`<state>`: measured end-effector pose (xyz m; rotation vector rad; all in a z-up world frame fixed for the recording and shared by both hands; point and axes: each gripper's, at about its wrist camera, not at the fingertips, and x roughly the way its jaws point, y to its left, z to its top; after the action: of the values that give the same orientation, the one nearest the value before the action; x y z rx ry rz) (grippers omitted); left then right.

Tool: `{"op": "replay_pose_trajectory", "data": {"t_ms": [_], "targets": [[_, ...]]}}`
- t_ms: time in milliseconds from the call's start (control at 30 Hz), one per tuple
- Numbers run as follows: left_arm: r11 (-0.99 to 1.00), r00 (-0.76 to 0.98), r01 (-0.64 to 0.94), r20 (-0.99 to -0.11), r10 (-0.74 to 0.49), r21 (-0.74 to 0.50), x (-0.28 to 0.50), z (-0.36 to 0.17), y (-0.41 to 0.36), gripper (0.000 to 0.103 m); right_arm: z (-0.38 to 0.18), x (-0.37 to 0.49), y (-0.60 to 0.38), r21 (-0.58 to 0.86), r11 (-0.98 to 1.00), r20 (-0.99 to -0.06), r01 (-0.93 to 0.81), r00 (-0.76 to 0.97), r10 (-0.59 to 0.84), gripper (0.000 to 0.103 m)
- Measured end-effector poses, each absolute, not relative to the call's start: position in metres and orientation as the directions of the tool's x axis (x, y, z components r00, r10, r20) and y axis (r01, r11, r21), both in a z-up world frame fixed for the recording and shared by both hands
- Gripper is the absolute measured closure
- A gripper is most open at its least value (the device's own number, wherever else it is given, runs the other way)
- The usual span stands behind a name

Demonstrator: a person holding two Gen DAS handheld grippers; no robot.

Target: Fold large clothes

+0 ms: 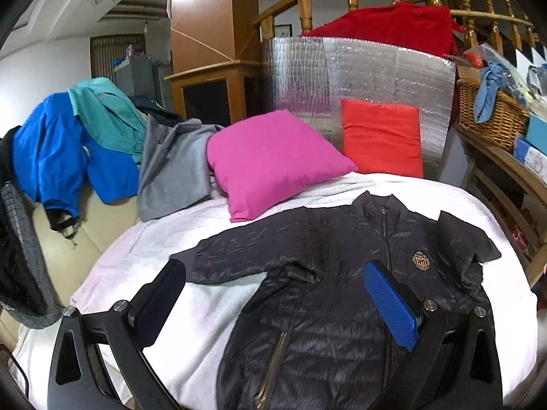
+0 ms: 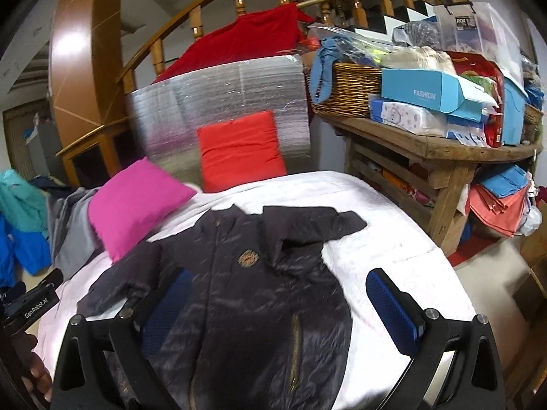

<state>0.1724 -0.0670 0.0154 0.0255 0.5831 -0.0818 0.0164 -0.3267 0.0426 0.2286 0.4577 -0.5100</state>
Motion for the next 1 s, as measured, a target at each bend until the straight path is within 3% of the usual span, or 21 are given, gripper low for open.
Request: {"op": "replay_pose_trajectory", "data": {"t_ms": [333, 533, 733, 900, 967, 1000], "targets": [[0.990, 0.702, 0.136, -0.703, -0.116, -0.027, 0.259, -0.081, -0.115, 0.000, -0.044, 0.081, -0.504, 0.426, 0.733, -0.547, 0.530, 0.797, -0.258, 0.000], [0.979, 0.653, 0.203, -0.748, -0.121, 0.019, 0.285, -0.122, -0.150, 0.000, -0.132, 0.146, -0.607, 0.791, 0.453, -0.497, 0.411, 0.864, 0.084, 0.000], [0.963, 0.687, 0.259, -0.715, -0.133, 0.070, 0.292, -0.128, -0.163, 0.000, -0.192, 0.201, -0.649, 0.851, 0.274, -0.498, 0.448, 0.853, 0.153, 0.000], [0.960, 0.657, 0.262, -0.746, -0.105, 0.095, 0.309, -0.140, -0.155, 0.000, -0.204, 0.220, -0.667, 0.863, 0.236, -0.475, 0.447, 0.876, 0.077, 0.001], [0.966, 0.648, 0.247, -0.755, -0.104, 0.079, 0.312, -0.139, -0.150, 0.000, -0.194, 0.225, -0.668, 0.851, 0.300, -0.469, 0.431, 0.881, 0.063, 0.019], [0.969, 0.647, 0.236, -0.756, -0.100, 0.074, 0.314, -0.138, -0.147, 0.000, -0.193, 0.227, -0.667, 0.829, 0.329, -0.492, 0.452, 0.869, 0.045, 0.052]]}}
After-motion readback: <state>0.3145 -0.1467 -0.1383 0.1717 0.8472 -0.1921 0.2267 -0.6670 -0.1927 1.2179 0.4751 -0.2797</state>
